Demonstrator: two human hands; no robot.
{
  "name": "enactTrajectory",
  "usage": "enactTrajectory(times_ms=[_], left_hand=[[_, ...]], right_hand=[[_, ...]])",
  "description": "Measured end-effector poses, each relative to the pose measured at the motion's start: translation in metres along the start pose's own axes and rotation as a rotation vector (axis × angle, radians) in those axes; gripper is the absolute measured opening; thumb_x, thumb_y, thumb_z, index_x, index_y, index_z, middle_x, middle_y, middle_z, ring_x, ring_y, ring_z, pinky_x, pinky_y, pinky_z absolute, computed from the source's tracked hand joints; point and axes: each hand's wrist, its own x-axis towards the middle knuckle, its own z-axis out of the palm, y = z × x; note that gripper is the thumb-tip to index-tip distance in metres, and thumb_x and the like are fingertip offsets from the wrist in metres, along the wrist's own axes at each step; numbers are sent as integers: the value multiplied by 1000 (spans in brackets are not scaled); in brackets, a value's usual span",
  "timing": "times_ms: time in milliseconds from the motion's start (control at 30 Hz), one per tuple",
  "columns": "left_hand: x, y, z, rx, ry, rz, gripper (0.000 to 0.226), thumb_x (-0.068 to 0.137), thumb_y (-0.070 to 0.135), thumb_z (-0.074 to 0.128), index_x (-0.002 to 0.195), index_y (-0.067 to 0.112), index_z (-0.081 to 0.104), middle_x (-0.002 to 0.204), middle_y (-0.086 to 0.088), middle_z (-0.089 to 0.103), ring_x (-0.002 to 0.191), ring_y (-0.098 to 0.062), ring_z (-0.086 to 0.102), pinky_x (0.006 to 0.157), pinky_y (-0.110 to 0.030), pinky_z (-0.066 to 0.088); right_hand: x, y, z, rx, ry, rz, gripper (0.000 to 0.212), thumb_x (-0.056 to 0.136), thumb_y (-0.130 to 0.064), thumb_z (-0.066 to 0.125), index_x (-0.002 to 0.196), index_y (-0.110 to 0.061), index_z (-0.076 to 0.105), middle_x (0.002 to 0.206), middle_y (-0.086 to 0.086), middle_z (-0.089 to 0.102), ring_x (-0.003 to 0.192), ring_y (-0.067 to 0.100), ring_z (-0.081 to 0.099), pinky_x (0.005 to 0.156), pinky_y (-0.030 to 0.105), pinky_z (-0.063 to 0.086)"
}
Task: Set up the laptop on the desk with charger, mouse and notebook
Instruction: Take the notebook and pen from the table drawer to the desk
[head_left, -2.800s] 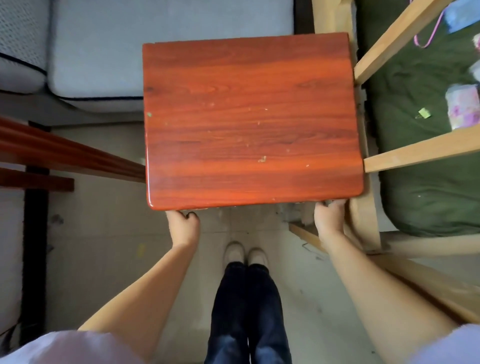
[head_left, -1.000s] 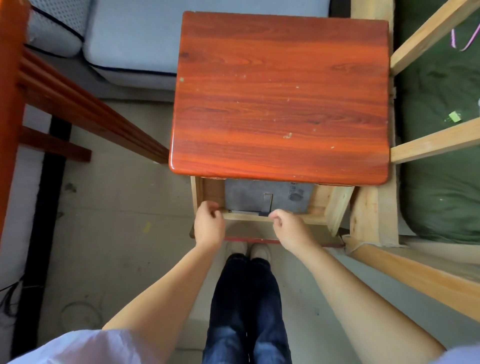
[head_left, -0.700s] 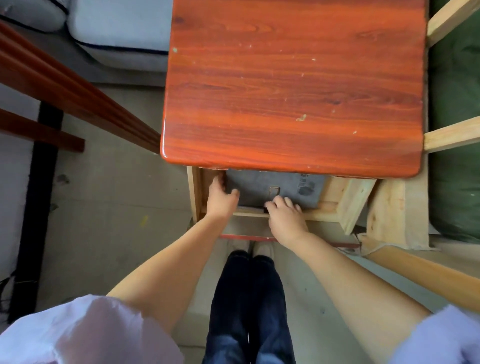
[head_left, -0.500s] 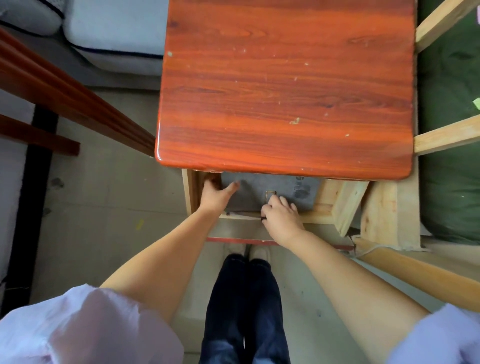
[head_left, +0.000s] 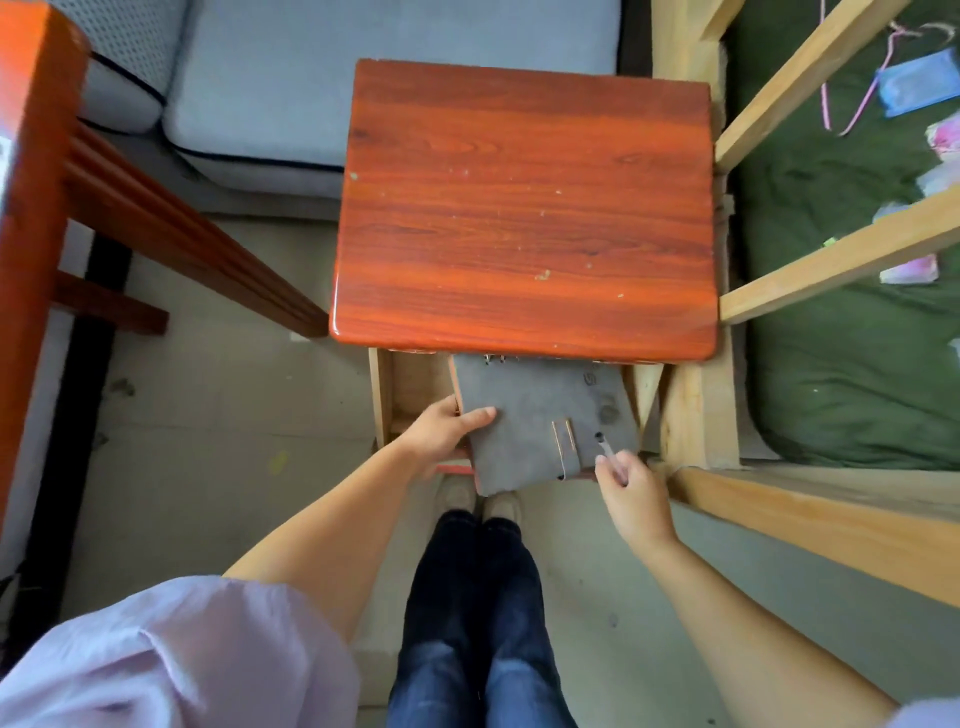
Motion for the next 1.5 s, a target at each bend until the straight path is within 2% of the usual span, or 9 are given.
enactTrajectory(times_ms=[100, 200, 300, 400, 600, 867, 1033, 1233, 1500], left_hand=[[-23, -1, -16, 146, -64, -5, 21, 90, 22, 61, 111, 18, 59, 109, -3, 68, 100, -18, 65, 87, -39, 52], [-47, -4, -32, 526, -52, 126, 13, 87, 15, 64, 100, 13, 63, 99, -6, 69, 91, -18, 61, 90, -41, 50], [-66, -8, -30, 1164, 17, 144, 19, 80, 37, 61, 72, 24, 49, 78, 0, 64, 78, -25, 59, 67, -31, 42], [-66, -31, -9, 1433, -113, 205, 18, 84, 35, 52, 97, 23, 54, 102, -7, 68, 94, -32, 62, 71, -32, 42], [-19, -75, 26, 1474, -250, 111, 27, 92, 20, 44, 118, 21, 53, 119, -9, 63, 108, -35, 58, 88, -42, 46], [11, -85, 30, 1546, -172, 118, 42, 90, 5, 43, 131, 14, 47, 144, -14, 36, 134, -32, 34, 104, -45, 41], [-12, -73, 41, 1540, -101, 160, 42, 87, 1, 45, 127, 13, 50, 148, -14, 26, 139, -32, 19, 110, -52, 30], [-27, -24, 58, 1524, -49, 181, 48, 88, 0, 43, 135, 13, 43, 153, -22, 15, 145, -36, 6, 116, -56, 17], [0, 46, 51, 1522, 15, 225, 50, 87, -5, 38, 134, 9, 43, 158, -21, -1, 146, -34, -6, 116, -60, 12]], right_hand=[[-11, 8, -4, 56, 16, 99, 31, 93, -23, 46, 62, -18, 51, 59, 6, 51, 65, 29, 51, 57, 33, 36], [-21, 10, -3, 110, 114, 213, 31, 96, -20, 41, 114, -3, 60, 105, 17, 66, 102, 38, 59, 82, 34, 42], [-24, 12, 7, 193, 131, 334, 27, 96, -15, 38, 103, 2, 57, 83, 16, 64, 80, 35, 61, 68, 32, 43], [-12, 10, 24, 484, -4, 598, 27, 98, -8, 35, 112, 6, 52, 97, 22, 65, 74, 28, 62, 63, 32, 49], [23, -14, 61, 799, -64, 950, 44, 92, 3, 29, 135, 0, 35, 136, 19, 49, 124, 29, 50, 103, 41, 38], [32, -16, 53, 922, 32, 1032, 44, 92, 4, 19, 134, 3, 33, 133, 24, 49, 115, 34, 57, 88, 37, 48], [20, -38, 22, 1064, 49, 1020, 49, 89, 7, 14, 135, 10, 29, 140, 28, 42, 123, 38, 50, 103, 40, 44], [21, -84, -12, 1074, 15, 824, 42, 99, -19, 24, 136, 0, 32, 138, 26, 44, 121, 40, 49, 87, 43, 46], [70, -140, -15, 1447, 45, 897, 45, 97, -7, 13, 134, 0, 37, 148, 16, 36, 135, 29, 37, 108, 39, 34]])
